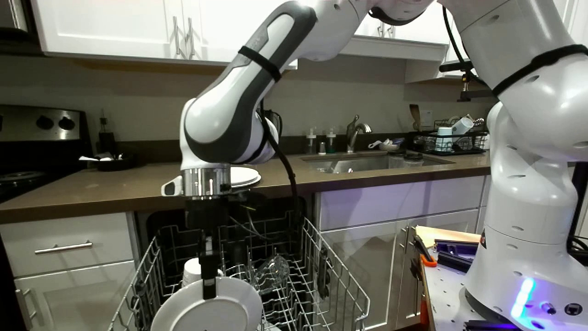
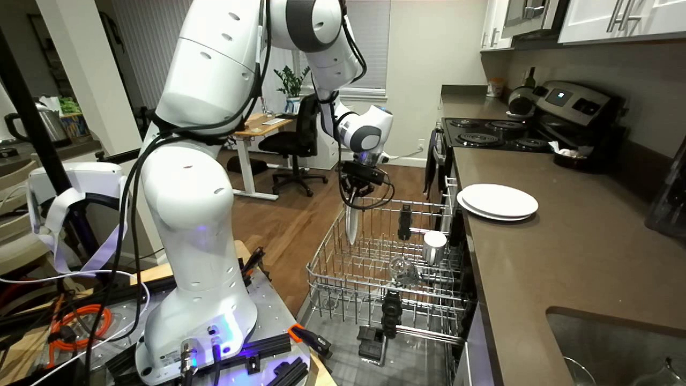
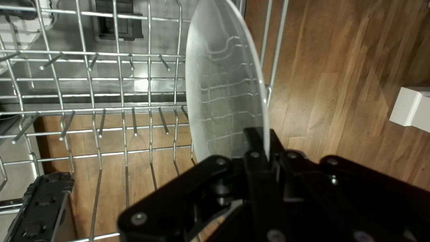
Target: Move the plate to the left
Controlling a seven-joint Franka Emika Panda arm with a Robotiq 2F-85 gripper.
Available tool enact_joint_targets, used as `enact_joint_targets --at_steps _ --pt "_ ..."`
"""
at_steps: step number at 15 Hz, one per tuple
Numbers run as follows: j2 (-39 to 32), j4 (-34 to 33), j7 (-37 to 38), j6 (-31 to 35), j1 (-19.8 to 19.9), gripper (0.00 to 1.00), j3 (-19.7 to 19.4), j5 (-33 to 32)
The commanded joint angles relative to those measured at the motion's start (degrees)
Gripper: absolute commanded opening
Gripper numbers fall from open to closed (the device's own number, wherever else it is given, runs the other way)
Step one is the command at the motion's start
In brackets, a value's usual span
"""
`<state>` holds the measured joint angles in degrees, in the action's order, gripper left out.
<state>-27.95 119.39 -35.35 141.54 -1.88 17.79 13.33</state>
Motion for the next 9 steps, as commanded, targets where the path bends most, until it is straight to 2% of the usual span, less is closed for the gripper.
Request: enact_joint_targets --at_steps 1,9 --pt "-2.57 -0.99 1.72 2.53 -1.11 0.07 -0.64 -2.0" --pt "-8.4 -2.28 3.16 5.92 -0.88 0.07 -1.2 -5.03"
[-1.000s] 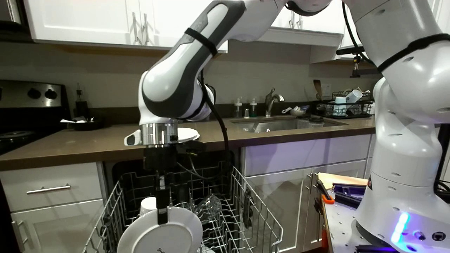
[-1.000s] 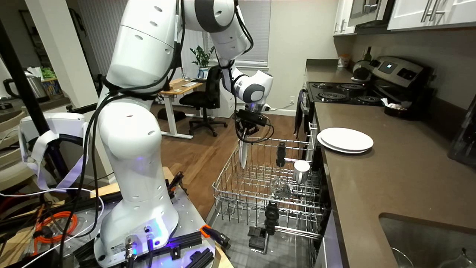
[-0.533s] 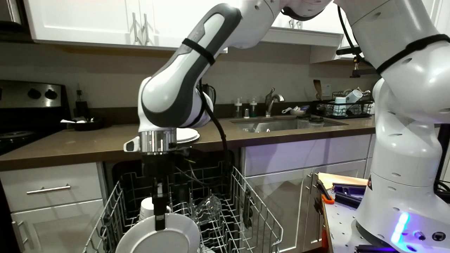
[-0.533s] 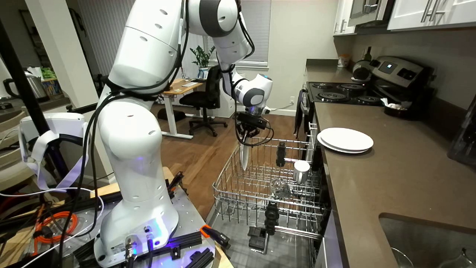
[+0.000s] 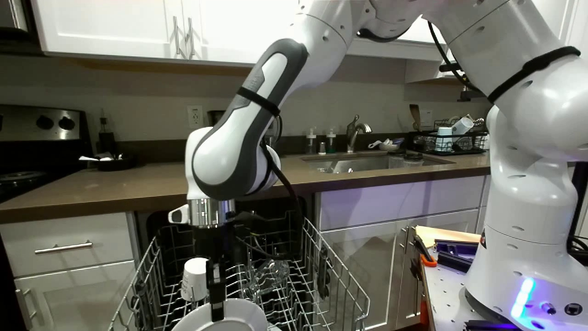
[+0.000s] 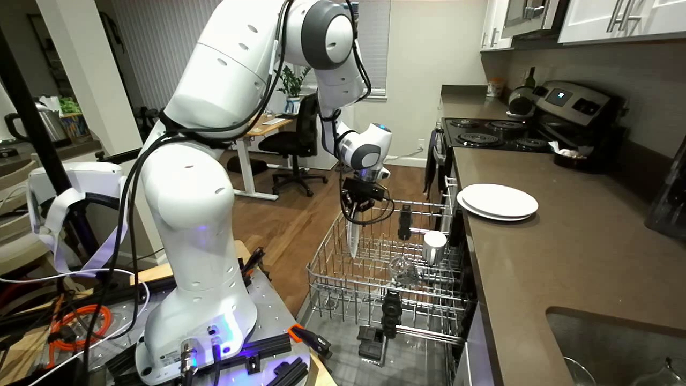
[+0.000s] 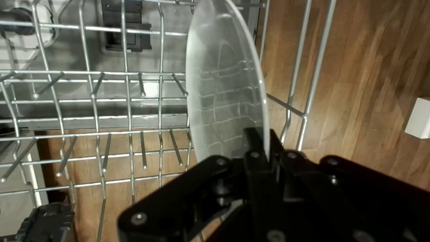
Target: Move the plate to the left
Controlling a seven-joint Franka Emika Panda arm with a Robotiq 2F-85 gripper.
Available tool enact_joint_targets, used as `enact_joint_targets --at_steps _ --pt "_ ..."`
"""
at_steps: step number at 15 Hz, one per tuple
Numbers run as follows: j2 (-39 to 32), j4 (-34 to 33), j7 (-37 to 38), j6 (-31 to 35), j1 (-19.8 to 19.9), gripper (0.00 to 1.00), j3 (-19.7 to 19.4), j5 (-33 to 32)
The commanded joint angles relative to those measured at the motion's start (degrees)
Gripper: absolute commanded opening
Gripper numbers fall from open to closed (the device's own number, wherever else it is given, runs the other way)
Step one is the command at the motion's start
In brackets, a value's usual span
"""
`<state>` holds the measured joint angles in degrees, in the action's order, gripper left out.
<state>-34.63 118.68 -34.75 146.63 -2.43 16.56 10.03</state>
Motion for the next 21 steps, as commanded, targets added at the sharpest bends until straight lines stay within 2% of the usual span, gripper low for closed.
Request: enact_joint_targets --at_steps 1,10,11,13,16,21 --pt "-2.3 -1.7 3.02 1.3 -0.42 0.07 0.02 -2.04" --pt "-3.62 -2.91 8.01 4.07 -2.07 0.07 -0.05 -5.16" --pt "-3.43 -3.0 8.72 3.63 -2.3 0.32 -0.18 -5.68" --pt "-2.85 -3.16 10.76 3.04 -3.37 0.38 -0.96 -7.03" --pt "-1.67 -3.51 14.25 1.72 -5.15 0.58 -2.21 -9.07" --pt "1.5 -2.78 17.28 0.29 -5.89 0.89 -3.07 -10.13"
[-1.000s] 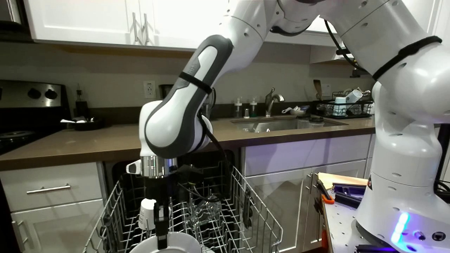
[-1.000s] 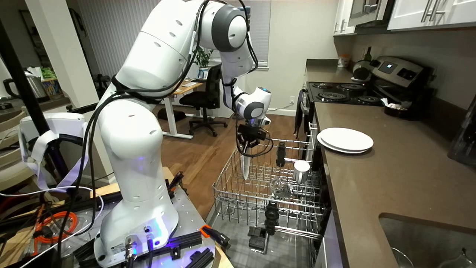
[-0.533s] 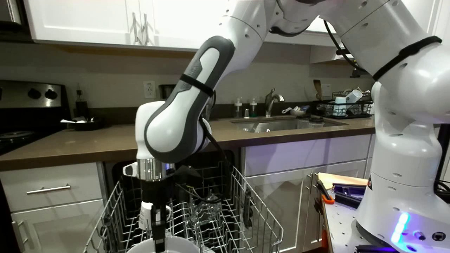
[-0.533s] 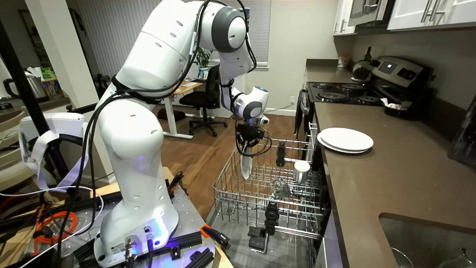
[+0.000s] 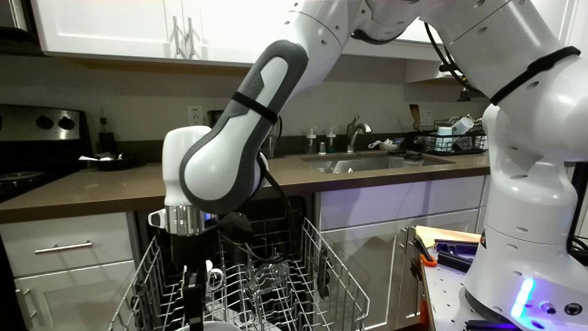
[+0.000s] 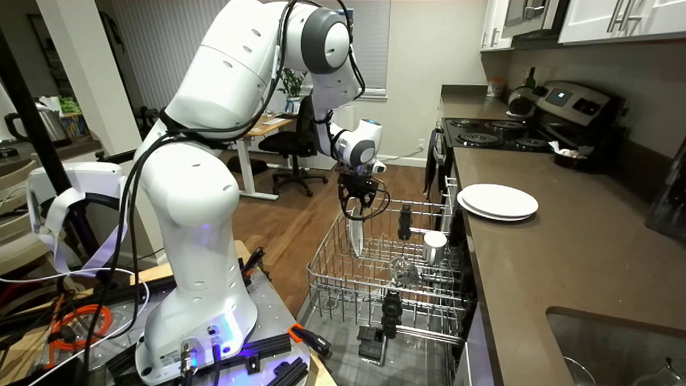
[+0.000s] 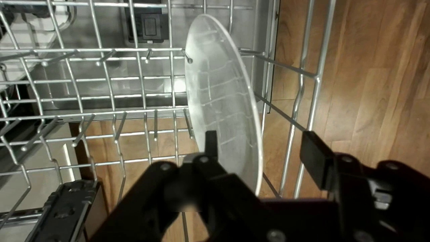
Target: Move the plate to the left
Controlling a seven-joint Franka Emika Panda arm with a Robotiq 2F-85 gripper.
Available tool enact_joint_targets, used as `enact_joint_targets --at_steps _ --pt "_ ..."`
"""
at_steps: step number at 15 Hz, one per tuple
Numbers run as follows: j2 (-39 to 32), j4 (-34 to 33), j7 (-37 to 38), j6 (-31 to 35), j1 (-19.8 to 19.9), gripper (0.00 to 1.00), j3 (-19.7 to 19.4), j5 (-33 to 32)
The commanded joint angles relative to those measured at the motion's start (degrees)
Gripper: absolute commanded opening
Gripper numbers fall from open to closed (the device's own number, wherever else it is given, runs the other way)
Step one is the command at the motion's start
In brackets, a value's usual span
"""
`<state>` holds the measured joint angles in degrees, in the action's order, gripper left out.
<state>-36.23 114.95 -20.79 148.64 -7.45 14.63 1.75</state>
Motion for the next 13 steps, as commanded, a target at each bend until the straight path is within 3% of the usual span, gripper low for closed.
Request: enact_joint_targets --at_steps 1,5,11,13 --pt "3.87 1.29 3.55 -1.66 -0.81 0.96 -1.2 -1.92" --pt "7.65 2.71 4.51 -1.78 -0.72 1.0 -2.2 -2.24" --pt "12.4 4.21 6.2 -9.31 -1.09 1.0 -3.92 -2.97" --pt "10.0 2.02 4.0 -8.44 -0.02 1.0 -2.84 -1.44"
